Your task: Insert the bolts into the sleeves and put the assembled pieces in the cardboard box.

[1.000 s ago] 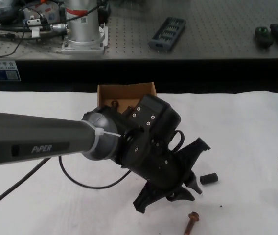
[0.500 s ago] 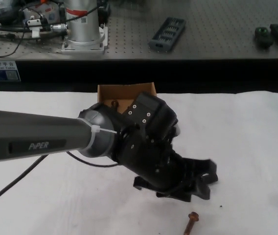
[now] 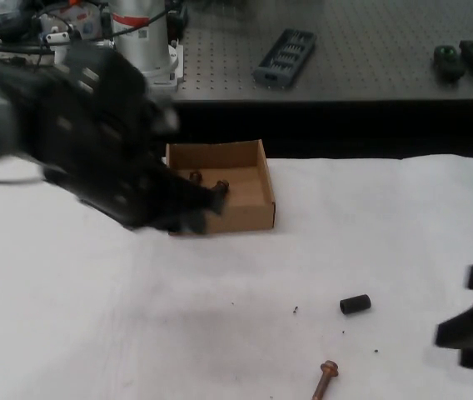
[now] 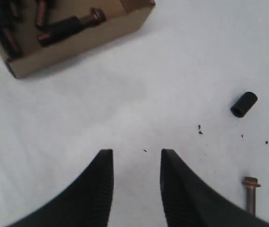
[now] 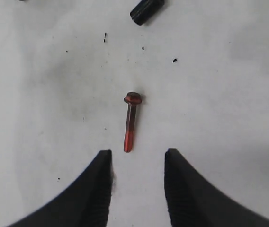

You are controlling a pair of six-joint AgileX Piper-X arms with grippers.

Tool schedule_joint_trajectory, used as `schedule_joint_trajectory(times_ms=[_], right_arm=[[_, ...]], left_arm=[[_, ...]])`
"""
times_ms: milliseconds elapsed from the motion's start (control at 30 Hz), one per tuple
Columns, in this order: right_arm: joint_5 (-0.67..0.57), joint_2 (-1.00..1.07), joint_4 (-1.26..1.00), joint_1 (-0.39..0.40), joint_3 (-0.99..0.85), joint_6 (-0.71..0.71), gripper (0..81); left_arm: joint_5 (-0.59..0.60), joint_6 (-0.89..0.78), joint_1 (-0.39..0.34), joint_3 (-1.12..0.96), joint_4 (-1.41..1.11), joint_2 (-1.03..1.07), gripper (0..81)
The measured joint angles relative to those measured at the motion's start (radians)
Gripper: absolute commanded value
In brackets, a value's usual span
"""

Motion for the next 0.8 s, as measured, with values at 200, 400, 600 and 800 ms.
schedule_joint_trajectory(times_ms=[200, 400, 600, 800], right_arm=[[0.086, 0.141, -0.121, 0.13, 0.0, 0.168, 28.9], [0.168, 0.3, -0.229, 0.274, 0.0, 0.427, 28.9], [0.202, 0.401, -0.288, 0.363, -0.025, 0.6, 28.9], [0.232, 0.481, -0.285, 0.382, -0.097, 0.685, 28.9]], left_arm=[[-0.032, 0.101, 0.057, 0.0, 0.069, -0.134, 25.1], [-0.037, 0.139, 0.057, 0.0, 0.118, -0.198, 25.1], [-0.04, 0.14, 0.057, 0.0, 0.157, -0.241, 25.1], [-0.04, 0.14, 0.057, 0.0, 0.165, -0.272, 25.1]])
